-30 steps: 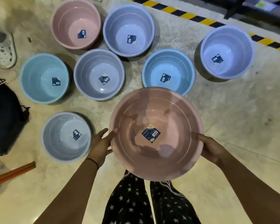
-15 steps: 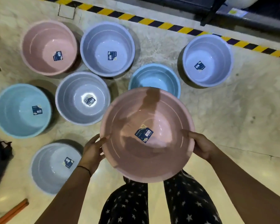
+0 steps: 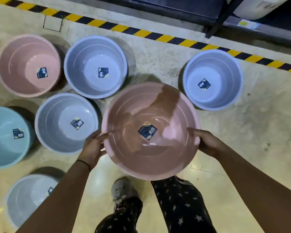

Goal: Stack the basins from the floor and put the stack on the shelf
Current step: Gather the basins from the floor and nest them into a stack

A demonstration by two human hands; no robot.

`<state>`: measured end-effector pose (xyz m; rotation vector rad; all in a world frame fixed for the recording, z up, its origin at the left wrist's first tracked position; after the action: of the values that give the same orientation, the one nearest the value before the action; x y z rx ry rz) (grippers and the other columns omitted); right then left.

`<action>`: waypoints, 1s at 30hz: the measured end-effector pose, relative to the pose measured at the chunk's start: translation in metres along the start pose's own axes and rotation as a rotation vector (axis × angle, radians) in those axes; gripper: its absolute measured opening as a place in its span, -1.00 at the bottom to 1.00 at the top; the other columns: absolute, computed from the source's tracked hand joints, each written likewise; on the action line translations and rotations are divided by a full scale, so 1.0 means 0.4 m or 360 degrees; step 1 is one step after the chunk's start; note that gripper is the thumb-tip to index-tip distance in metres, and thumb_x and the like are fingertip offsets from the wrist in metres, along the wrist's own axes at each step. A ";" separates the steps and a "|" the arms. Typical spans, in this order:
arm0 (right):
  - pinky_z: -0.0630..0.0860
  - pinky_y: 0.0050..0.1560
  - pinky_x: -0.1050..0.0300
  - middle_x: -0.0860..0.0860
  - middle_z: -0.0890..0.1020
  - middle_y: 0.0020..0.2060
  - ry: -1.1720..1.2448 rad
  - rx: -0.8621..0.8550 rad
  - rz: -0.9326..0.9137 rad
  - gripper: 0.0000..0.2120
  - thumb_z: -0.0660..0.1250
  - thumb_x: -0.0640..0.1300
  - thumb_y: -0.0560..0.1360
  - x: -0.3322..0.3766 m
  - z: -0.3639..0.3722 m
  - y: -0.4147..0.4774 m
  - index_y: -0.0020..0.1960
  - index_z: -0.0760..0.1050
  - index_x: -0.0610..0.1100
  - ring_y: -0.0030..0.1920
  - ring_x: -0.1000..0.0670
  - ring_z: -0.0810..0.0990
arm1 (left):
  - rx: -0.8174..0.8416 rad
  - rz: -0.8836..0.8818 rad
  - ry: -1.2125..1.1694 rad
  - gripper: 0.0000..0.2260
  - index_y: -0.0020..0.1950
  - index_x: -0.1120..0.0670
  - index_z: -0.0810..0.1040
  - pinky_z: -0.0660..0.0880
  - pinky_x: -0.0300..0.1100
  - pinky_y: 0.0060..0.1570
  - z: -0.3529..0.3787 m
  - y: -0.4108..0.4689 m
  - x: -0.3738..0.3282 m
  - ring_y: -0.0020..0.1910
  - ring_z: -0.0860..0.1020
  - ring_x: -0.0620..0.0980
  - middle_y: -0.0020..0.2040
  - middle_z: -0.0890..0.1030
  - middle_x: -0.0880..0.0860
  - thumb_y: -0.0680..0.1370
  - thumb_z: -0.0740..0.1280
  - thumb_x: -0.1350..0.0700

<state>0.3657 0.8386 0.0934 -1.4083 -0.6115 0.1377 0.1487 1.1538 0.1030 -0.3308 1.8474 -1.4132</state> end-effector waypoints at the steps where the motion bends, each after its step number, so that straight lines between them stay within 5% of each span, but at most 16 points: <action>1: 0.44 0.31 -0.20 -0.34 0.59 0.21 -0.0019 0.0006 -0.0020 -0.67 0.22 -0.25 0.58 0.015 -0.001 0.011 0.30 0.50 -0.34 0.17 -0.27 0.58 | -0.0002 0.0020 0.0010 -0.73 0.24 0.14 0.64 0.60 -0.19 -0.27 0.008 0.015 -0.015 -0.19 0.65 0.04 0.06 0.72 0.13 0.55 0.36 0.23; 5: 0.42 0.35 -0.20 -0.34 0.57 0.23 -0.0042 -0.0074 -0.0104 -0.68 0.27 -0.23 0.56 0.039 -0.038 0.116 0.28 0.50 -0.32 0.24 -0.28 0.55 | -0.0013 0.0125 0.0110 -0.74 0.23 0.13 0.62 0.58 -0.21 -0.28 0.061 0.132 -0.046 -0.24 0.64 0.02 0.02 0.70 0.14 0.54 0.36 0.22; 11: 0.55 0.10 0.06 -0.16 0.68 0.04 -0.0530 -0.0102 -0.0249 -0.67 0.29 -0.07 0.57 0.022 -0.053 0.274 0.25 0.53 -0.24 0.07 -0.14 0.63 | 0.0074 0.0506 0.0588 -0.73 0.36 0.04 0.52 0.51 -0.05 0.14 0.109 0.290 -0.039 0.17 0.58 0.08 0.23 0.63 0.06 0.68 0.19 0.12; 14: 0.43 -0.13 0.29 0.04 0.63 -0.03 -0.0876 -0.0093 -0.0336 -0.68 0.20 0.11 0.61 -0.003 -0.033 0.350 0.25 0.47 -0.04 -0.06 0.06 0.58 | 0.0027 0.0586 0.1182 -0.58 0.54 0.25 0.28 0.29 0.13 0.43 0.145 0.373 -0.003 0.45 0.35 0.26 0.48 0.38 0.25 0.72 0.11 0.10; 17: 0.40 -0.17 0.39 0.11 0.66 0.03 -0.0841 -0.0108 -0.0385 -0.58 0.21 0.24 0.56 -0.033 -0.035 0.404 0.28 0.47 0.01 -0.06 0.20 0.60 | -0.0027 0.0669 0.0945 -0.54 0.50 0.24 0.29 0.36 0.02 0.34 0.160 0.425 0.011 0.38 0.45 0.23 0.40 0.47 0.23 0.69 0.17 -0.02; 19: 0.48 -0.01 0.29 0.14 0.70 0.06 -0.0712 -0.0022 -0.0434 -0.52 0.27 0.27 0.50 -0.054 -0.046 0.427 0.31 0.51 0.05 0.01 0.17 0.65 | 0.0068 0.0695 0.0689 -0.59 0.46 0.14 0.37 0.46 0.11 0.31 0.159 0.463 0.017 0.27 0.56 0.18 0.31 0.58 0.17 0.68 0.20 -0.04; 23: 0.63 -0.01 0.11 -0.07 0.70 0.12 -0.0432 0.0183 -0.0440 -0.43 0.44 0.12 0.33 -0.058 -0.067 0.464 0.29 0.56 -0.09 0.09 -0.07 0.68 | 0.0331 0.0579 0.0503 -0.64 0.31 -0.01 0.55 0.62 -0.15 -0.17 0.139 0.530 0.016 -0.02 0.68 0.02 0.04 0.73 0.02 0.55 0.30 -0.08; 26: 0.65 0.00 0.07 -0.16 0.68 0.14 -0.0380 0.0230 -0.0462 -0.49 0.47 -0.01 0.27 -0.042 -0.073 0.485 0.18 0.64 -0.16 0.08 -0.12 0.68 | 0.0491 0.0509 0.0565 -0.53 0.28 0.11 0.60 0.61 -0.14 -0.11 0.135 0.568 0.017 -0.03 0.68 0.04 0.09 0.72 0.13 0.44 0.40 -0.07; 30: 0.44 0.28 -0.17 -0.24 0.63 0.19 -0.0284 0.0209 -0.0528 -0.57 0.45 -0.01 0.27 -0.059 -0.066 0.487 0.10 0.69 -0.14 0.14 -0.23 0.59 | 0.0569 0.0406 0.0778 -0.19 0.15 -0.01 0.71 0.58 -0.15 -0.13 0.128 0.587 0.016 -0.01 0.70 -0.03 0.02 0.76 -0.03 0.03 0.53 -0.45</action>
<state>0.4094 0.8404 -0.0996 -1.1580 -0.9582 0.0379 0.2367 1.1958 -0.1165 0.4519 1.8689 -1.7010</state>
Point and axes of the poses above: each hand's wrist, its own y-axis towards the middle knuckle, its own z-axis out of the palm, x = y × z, the point moved 6 cm from there along y, towards the middle knuckle
